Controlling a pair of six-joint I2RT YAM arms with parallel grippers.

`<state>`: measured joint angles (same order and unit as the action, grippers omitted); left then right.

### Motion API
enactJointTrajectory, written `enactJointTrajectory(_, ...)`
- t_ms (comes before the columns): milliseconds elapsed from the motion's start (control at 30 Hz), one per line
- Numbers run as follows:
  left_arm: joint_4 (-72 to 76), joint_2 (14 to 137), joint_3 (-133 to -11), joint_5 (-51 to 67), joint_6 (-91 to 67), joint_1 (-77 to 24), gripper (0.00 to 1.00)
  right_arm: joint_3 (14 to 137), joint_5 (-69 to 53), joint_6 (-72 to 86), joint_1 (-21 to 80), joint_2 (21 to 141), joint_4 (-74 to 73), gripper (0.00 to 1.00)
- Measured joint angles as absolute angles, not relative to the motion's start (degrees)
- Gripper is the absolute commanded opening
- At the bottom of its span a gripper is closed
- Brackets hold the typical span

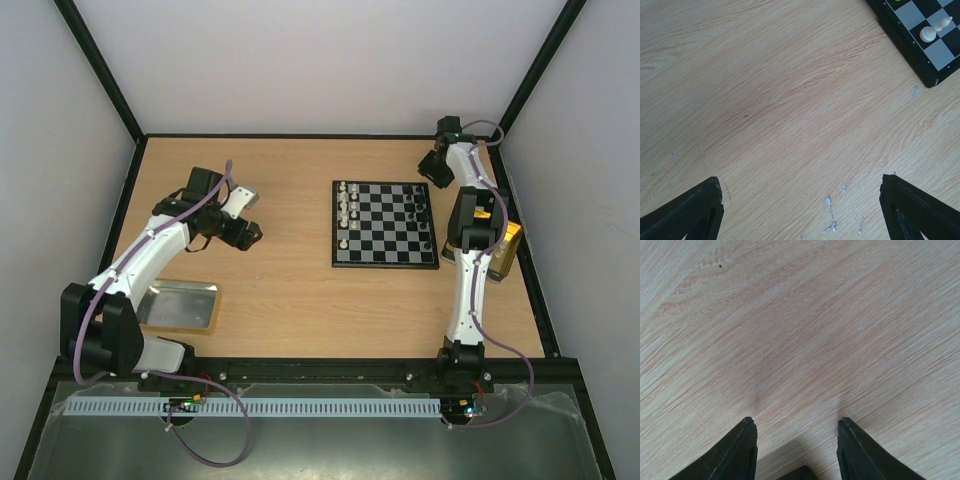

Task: Set up the chess pieces on the board
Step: Move the chessboard to the center of the board.

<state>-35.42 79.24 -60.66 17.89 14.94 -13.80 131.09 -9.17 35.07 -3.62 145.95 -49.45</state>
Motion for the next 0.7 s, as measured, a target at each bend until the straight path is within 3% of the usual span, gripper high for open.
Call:
enactJointTrajectory(367,-35.42,78.94,-60.66,18.48,14.7,-13.13,0.86,128.97,-7.94,33.56,-2.2,145.03,-49.39,0.42)
enactJointTrajectory(467,-35.42,78.56,-60.66,18.7,14.55,-12.82,0.86,127.81,-7.86,33.39,-1.78,144.38,-49.3,0.37)
enactJointTrajectory(700,-35.42,77.97,-60.66,19.29,14.31,-12.19,0.86,123.98,-7.84,33.17,-1.37,142.32,-48.12,0.35)
